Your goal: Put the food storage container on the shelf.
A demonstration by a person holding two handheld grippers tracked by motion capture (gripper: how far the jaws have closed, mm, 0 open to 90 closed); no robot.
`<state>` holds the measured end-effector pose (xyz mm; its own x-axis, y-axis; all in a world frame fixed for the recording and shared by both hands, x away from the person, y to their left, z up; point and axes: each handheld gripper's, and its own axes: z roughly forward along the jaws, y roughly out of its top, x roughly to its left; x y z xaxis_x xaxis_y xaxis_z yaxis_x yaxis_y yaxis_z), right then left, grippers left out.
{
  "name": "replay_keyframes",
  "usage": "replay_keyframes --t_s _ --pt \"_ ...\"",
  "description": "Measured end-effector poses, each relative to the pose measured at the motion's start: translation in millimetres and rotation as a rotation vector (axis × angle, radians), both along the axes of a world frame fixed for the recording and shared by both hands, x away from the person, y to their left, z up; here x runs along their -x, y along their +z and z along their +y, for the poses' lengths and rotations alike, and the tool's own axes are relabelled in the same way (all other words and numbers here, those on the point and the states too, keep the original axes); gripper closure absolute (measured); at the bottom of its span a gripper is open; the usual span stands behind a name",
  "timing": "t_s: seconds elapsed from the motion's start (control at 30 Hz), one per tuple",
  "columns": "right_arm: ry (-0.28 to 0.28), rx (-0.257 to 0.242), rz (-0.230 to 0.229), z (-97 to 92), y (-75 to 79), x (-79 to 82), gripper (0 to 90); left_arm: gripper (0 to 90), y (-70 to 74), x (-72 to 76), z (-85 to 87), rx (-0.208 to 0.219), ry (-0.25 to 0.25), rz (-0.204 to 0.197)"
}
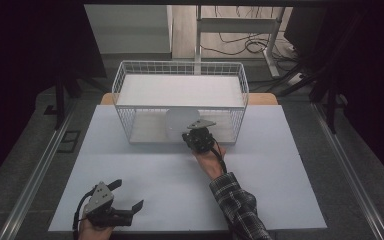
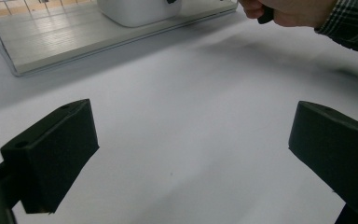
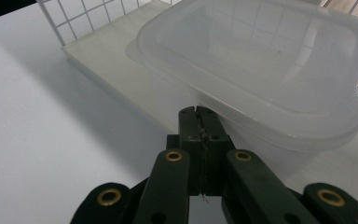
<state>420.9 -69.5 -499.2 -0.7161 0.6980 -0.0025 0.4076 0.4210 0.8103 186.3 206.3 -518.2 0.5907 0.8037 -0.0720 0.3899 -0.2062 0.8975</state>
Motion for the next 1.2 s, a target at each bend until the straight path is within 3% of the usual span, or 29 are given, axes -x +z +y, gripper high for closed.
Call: replay_keyframes --t_s 0.33,0.47,0.6,0.63,0.7,0.77,1.1,1.2 --pt "-0.019 0.014 -0.007 5.4 0.3 -13.3 89.4 0.8 -0.2 -0.5 0.4 0.005 -0.001 0.001" --pt "-0.025 -0.004 0.013 5.5 0.6 -15.4 89.3 0.8 -0.3 -0.6 0.8 0.004 -0.002 0.001" --pt "-0.006 -0.007 0.024 5.9 1.7 -10.8 80.6 0.8 -0.3 -1.0 1.4 0.005 -0.003 0.005" --pt "-0.003 -0.018 0.031 5.9 2.6 -7.6 70.7 0.8 -0.4 -1.0 1.3 0.003 -0.002 0.007" --pt "-0.003 -0.021 0.036 5.9 2.9 -6.4 67.2 0.8 -0.5 -1.1 1.0 0.001 -0.003 0.009" --pt "0.002 -0.031 0.045 5.2 4.9 -2.2 55.9 1.0 -0.7 -1.4 0.8 -0.004 -0.003 0.011" --pt "0.035 -0.044 0.042 -0.4 14.6 10.8 33.3 3.6 -1.8 -3.1 2.2 0.007 -0.002 0.016" --pt "0.04 -0.048 0.04 -2.7 16.0 13.7 30.3 4.0 -2.3 -3.6 2.5 0.005 -0.003 0.017"
